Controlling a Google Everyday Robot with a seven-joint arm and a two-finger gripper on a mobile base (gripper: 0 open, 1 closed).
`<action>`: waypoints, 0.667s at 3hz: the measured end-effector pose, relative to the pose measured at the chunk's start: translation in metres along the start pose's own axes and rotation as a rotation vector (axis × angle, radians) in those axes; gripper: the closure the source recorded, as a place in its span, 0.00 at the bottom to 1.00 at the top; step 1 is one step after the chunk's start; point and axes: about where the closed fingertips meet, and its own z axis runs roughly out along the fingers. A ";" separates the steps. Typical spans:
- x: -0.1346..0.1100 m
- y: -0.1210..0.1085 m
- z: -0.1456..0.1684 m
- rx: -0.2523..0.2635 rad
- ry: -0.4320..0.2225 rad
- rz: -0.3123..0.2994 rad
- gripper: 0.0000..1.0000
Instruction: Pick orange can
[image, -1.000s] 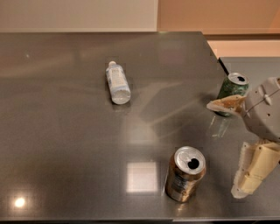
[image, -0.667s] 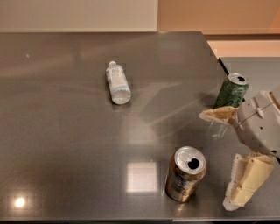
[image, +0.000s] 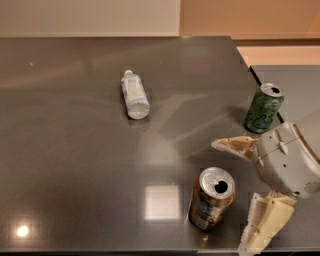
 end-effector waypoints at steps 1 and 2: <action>-0.009 0.010 0.011 -0.028 -0.042 -0.008 0.00; -0.015 0.014 0.015 -0.050 -0.077 -0.004 0.18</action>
Offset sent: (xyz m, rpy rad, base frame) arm -0.0191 0.0280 -0.0048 0.1154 0.0704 0.0473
